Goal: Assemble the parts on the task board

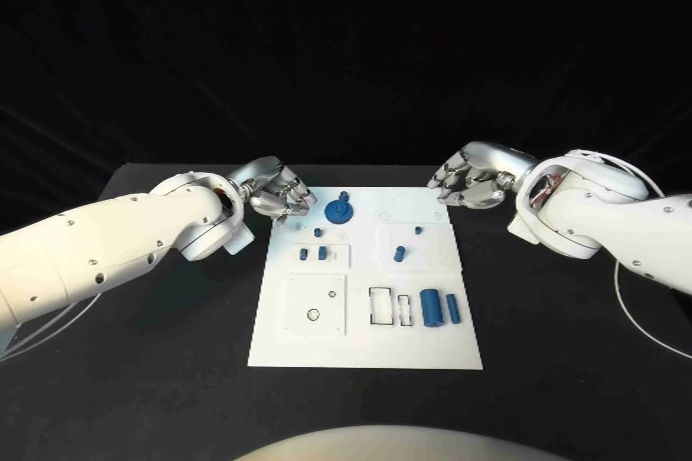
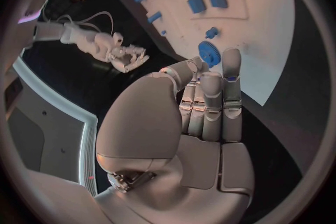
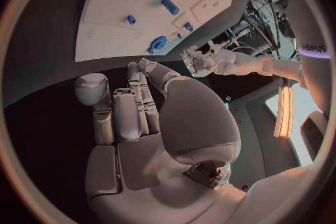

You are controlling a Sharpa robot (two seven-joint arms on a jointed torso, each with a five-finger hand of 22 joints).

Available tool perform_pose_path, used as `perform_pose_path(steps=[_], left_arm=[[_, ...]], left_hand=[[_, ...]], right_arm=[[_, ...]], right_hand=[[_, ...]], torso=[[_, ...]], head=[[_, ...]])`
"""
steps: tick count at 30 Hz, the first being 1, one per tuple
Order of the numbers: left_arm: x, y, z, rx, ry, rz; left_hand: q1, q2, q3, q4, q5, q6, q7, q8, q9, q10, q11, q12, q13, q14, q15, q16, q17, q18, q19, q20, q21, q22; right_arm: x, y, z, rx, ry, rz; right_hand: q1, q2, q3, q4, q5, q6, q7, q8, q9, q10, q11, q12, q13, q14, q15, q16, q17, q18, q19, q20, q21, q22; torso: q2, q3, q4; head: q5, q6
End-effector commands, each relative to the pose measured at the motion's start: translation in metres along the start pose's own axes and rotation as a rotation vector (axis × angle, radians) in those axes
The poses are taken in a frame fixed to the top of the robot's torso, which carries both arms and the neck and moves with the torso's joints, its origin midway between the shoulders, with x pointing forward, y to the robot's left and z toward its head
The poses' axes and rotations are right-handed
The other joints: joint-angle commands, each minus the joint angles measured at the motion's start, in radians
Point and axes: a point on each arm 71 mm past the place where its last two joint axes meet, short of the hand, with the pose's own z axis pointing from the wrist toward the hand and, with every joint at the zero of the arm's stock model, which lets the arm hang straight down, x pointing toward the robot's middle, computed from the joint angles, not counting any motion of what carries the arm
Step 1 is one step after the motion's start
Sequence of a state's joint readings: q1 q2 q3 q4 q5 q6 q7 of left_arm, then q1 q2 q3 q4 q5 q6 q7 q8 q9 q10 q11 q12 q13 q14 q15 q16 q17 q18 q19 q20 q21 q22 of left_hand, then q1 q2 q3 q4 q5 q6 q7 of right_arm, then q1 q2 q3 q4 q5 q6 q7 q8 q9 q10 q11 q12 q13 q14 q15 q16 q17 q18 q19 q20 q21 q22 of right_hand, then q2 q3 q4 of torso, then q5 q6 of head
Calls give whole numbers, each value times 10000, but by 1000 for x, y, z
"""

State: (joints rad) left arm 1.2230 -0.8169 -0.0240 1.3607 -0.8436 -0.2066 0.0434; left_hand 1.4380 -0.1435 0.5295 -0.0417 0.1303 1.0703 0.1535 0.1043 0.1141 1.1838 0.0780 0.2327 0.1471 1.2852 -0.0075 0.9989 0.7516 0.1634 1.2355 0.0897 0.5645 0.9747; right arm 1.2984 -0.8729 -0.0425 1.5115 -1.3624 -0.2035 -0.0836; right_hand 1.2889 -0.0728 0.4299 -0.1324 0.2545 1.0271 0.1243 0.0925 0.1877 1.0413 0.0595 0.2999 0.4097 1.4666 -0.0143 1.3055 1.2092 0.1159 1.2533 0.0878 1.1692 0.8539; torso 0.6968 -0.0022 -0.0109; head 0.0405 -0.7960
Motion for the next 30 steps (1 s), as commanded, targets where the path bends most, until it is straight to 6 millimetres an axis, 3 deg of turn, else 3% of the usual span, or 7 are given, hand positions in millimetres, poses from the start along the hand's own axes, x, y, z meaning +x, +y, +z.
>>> perform_pose_path(steps=[1,9,11,24,30], left_arm=[[-10,5,-5,-317,-1484,-4863],[-1,6,-15,-395,-1533,-8125],[3,5,-16,-338,-1462,-8582],[16,-8,-21,13,-1001,-9403],[16,-10,-22,53,-1063,-9388]], left_hand=[[-110,144,-163,18,-10,-43,47,73,-18,-311,61,147,86,-497,10,-769,-894,172,-210,15,-311,-172],[-435,245,-622,183,-24,-281,132,104,-63,-823,151,402,191,-851,152,-1220,-1368,171,-451,135,-700,-423],[-484,276,-715,213,-20,-297,130,133,-64,-870,151,490,222,-864,158,-1232,-1404,177,-453,151,-764,-476],[-527,350,-903,229,-6,-336,123,215,-67,-1004,150,713,294,-922,167,-1262,-1497,186,-445,174,-926,-614],[-533,380,-945,232,-3,-354,131,236,-69,-1054,157,770,310,-941,172,-1269,-1525,185,-443,179,-973,-653]], right_arm=[[9,6,3,-208,488,-2845],[27,15,9,-486,737,-4052],[32,17,11,-571,779,-4214],[53,24,22,-760,1274,-4473],[60,23,25,-760,1471,-4504]], right_hand=[[2,-84,161,-7,-90,85,-32,-114,-2,43,-3,-388,-546,354,-109,-65,-59,176,4,-60,-39,-4],[-49,-220,525,-11,-309,48,-88,-295,-70,142,-27,-990,-1606,381,-291,-146,-119,173,39,-221,-87,-34],[-67,-236,588,4,-333,33,-97,-296,-93,153,-27,-1079,-1788,386,-311,-160,-130,171,48,-236,-95,-37],[-111,-308,739,28,-443,-63,-115,-304,-181,119,-51,-1325,-2295,390,-336,-239,-215,178,48,-267,-155,-104],[-214,-295,749,147,-826,48,-144,-270,-209,274,-71,-1373,-2618,394,-345,-282,-254,182,51,-269,-208,-146]], torso=[[-4,-5,-2],[25,-28,15],[23,-18,16],[26,-21,13],[24,-11,14]], head=[[-83,100],[-166,196],[-157,192],[-172,161],[-182,143]])
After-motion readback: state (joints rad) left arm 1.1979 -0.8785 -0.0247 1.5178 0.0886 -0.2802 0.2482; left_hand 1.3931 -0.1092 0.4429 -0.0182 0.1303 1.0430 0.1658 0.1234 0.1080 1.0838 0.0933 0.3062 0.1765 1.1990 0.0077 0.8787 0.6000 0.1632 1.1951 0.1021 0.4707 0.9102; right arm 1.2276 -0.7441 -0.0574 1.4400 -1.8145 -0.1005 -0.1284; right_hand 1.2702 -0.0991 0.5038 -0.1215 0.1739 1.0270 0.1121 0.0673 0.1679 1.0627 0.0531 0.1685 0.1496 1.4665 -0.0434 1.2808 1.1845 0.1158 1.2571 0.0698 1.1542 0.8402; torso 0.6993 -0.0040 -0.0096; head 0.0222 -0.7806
